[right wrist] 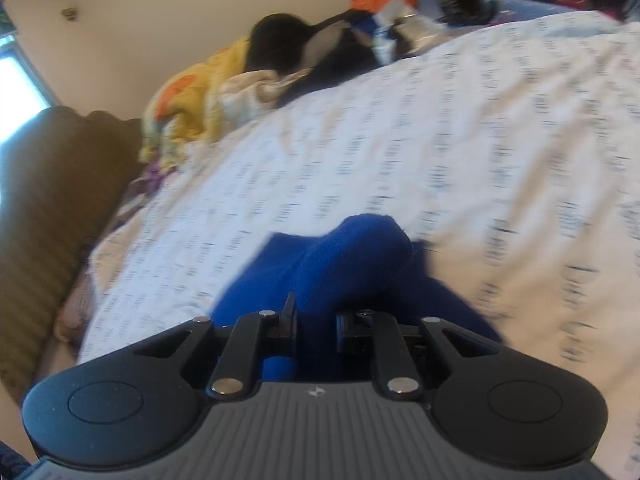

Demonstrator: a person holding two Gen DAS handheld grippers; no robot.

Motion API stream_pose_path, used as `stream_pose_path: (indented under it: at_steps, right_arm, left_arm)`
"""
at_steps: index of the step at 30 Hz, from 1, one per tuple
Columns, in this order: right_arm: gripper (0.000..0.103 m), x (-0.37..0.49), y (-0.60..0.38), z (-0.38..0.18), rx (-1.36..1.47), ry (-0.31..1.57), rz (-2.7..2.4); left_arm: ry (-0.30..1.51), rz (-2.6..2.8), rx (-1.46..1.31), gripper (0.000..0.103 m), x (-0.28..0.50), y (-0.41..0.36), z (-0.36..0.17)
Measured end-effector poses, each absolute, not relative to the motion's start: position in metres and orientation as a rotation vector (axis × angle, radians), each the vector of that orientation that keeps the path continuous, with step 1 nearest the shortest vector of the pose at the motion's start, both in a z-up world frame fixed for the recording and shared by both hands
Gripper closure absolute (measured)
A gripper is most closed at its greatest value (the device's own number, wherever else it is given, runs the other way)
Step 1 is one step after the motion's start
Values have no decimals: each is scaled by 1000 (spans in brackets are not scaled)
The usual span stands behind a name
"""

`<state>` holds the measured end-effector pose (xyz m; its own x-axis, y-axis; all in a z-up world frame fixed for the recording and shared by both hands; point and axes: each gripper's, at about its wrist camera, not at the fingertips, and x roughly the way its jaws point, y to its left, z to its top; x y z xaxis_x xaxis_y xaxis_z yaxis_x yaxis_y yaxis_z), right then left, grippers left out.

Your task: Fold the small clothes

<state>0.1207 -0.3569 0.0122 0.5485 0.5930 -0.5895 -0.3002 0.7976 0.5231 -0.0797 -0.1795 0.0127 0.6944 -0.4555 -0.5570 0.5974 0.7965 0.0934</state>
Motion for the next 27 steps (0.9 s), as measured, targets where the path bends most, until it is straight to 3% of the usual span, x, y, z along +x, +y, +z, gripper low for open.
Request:
stream_pose_path:
  at_steps: [4,5,7,8,9,11,16,20,24,25,26,27]
  right_arm:
    - [82,119,-386,-32,448,902,428]
    - [78,116,-391,-37,514,885,423]
    - [70,111,-400,-36,609,859,400]
    - [55,108,-406,-31,634,835,382]
    - [30,105,-412,-26,649,804,366]
    - [15,97,-426,-18,671,711,344]
    - [15,114,-414,-26,622,836,360]
    - [15,132,-389,-41,624,931,413]
    - [16,138,-373,-42,604,914,434]
    - [19,139,-370,-41,590,910,434]
    - [47,140,-368,-40,573,916,420]
    - [71,140,-365,-40,552,938,396]
  left_arm:
    - [662,-626,249,97,-62,-186,-4]
    - [669,-645,226,87,-60,-180,2]
    - [678,-712,155,46,-58,-161,16]
    - [662,-727,120,14,-58,-148,24]
    - [614,-712,81,0,-63,-130,31]
    - [560,-671,42,0,-61,-100,39]
    - [641,-419,48,1,8,-59,26]
    - [910,-400,-395,13,104,-15,-3]
    - [974,-483,-584,18,153,-18,-18]
    - [983,-488,-571,35,159,-25,-19]
    - [1007,-473,-543,70,167,-31,-21]
    - [1020,-456,-533,71,165,-35,-24]
